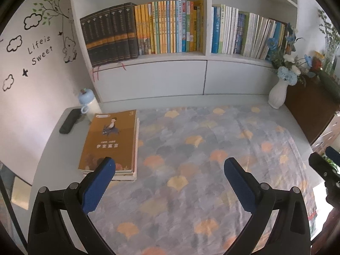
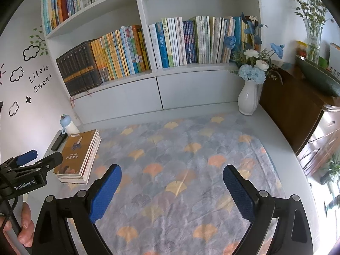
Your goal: Organize books
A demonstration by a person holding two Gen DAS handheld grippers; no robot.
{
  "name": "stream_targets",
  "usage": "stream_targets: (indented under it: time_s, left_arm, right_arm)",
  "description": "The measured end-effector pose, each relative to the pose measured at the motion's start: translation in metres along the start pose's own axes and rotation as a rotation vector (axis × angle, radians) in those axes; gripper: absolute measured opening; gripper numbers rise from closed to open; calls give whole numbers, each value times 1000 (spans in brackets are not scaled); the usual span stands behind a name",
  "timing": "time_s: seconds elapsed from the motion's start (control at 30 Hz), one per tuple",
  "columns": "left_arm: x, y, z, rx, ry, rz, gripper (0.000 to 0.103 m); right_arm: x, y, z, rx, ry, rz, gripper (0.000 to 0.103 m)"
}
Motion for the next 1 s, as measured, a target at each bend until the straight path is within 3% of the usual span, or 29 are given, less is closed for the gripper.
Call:
stream_targets:
  time_s: [1.0]
  left_arm:
    - [-1,-7,-3,6,-1,-10,102]
  right_arm:
    - [-1,-8,-4,15,-4,14,95]
Point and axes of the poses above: each gripper's, at about its wrist camera, not at the fingertips, and y roughly the way its jaws point, x to its right, z to its top, the point moved 6 cm from there along y, roughly the way its jaws point, and after that the axes turned 5 degrees about -y, right-handed, at the moved point
